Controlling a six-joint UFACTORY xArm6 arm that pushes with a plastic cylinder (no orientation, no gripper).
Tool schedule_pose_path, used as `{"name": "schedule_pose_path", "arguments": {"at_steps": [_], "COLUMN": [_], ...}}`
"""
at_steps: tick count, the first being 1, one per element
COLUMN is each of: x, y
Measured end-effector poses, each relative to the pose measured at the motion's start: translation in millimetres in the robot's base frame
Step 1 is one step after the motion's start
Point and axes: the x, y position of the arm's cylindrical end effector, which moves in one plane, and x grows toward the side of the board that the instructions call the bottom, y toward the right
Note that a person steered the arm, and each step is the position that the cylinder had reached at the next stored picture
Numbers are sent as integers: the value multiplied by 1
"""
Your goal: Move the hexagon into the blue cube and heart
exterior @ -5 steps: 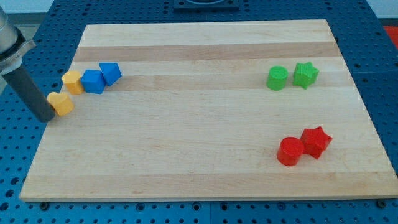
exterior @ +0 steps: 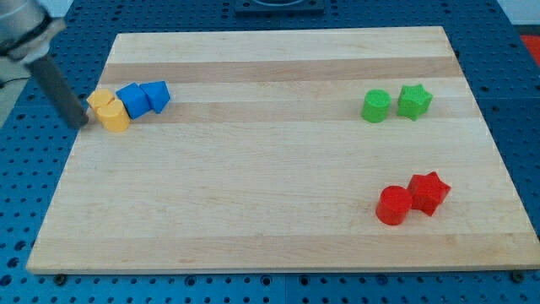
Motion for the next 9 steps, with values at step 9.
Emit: {"name": "schedule_pose_path", "arguments": {"at_steps": [9], "x": [123], "y": [165]}}
